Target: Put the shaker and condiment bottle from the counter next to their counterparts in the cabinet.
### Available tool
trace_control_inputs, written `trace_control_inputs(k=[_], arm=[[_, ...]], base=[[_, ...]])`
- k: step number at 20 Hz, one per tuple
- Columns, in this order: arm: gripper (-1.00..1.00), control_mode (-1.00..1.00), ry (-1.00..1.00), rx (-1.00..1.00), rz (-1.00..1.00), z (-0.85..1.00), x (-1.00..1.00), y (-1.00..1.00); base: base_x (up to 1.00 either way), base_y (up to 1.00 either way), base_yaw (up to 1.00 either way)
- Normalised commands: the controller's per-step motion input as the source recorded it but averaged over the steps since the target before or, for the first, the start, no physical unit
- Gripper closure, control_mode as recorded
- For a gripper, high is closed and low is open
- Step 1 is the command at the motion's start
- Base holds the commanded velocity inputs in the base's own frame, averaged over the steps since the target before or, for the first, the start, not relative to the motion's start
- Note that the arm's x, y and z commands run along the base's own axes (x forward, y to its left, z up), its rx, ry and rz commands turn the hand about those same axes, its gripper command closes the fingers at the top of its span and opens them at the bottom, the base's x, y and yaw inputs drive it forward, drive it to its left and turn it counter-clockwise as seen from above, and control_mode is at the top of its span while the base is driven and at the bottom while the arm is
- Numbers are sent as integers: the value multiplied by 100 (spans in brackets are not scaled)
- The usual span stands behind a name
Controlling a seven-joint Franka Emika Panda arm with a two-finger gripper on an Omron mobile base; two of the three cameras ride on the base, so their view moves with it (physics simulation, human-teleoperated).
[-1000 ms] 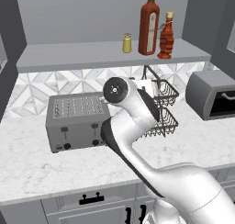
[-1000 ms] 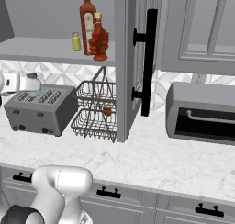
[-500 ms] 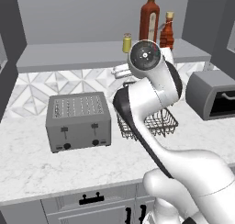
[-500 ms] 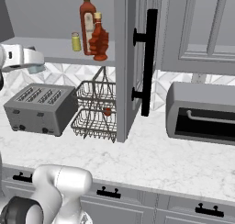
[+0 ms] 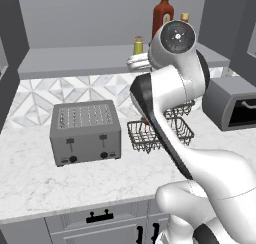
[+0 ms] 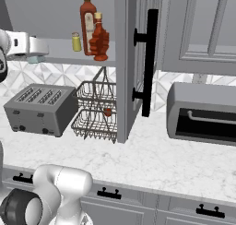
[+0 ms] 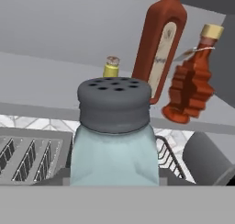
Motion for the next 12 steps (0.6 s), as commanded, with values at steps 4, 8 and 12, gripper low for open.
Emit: trace_control_inputs(k=[4,8,12], arm=[[100,-100,-4,18,1,20,23,-3],[100,-100,-2,9,0,4,36,-1],[100,-100,0,4,0,-1,48,0]], base=[[0,0,0],[0,0,0],[0,0,0]])
